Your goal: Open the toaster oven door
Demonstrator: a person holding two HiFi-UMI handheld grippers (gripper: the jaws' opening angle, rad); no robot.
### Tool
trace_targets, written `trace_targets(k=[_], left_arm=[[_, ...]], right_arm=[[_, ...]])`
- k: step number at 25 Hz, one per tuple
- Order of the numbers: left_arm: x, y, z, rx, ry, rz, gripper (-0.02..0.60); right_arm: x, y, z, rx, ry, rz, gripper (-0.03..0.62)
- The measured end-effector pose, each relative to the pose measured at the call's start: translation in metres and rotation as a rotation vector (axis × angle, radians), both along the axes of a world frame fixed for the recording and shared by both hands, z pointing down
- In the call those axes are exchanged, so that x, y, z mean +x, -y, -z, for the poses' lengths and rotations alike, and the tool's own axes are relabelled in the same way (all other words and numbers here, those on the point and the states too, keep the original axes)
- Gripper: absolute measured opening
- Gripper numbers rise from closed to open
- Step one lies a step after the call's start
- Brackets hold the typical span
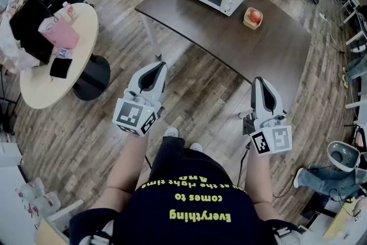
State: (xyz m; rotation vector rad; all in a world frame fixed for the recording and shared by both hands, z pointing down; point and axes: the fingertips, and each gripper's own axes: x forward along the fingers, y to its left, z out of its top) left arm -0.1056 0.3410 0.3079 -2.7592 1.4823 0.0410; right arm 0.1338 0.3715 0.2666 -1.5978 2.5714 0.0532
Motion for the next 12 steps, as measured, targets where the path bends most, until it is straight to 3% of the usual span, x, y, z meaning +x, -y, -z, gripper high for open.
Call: trace_targets(k=[7,12], left_arm=[[0.030,-0.033,0.008,0.028,0.015,0.001,0.002],[0.040,-0.045,0.011,0.021,0.013,0.027,0.002]], right_arm=[[0.018,-0.032,-0.003,0.012,0.000,0.019,0.011],[0.030,-0.040,-0.007,-0.030,0.047,0.040,0.011]])
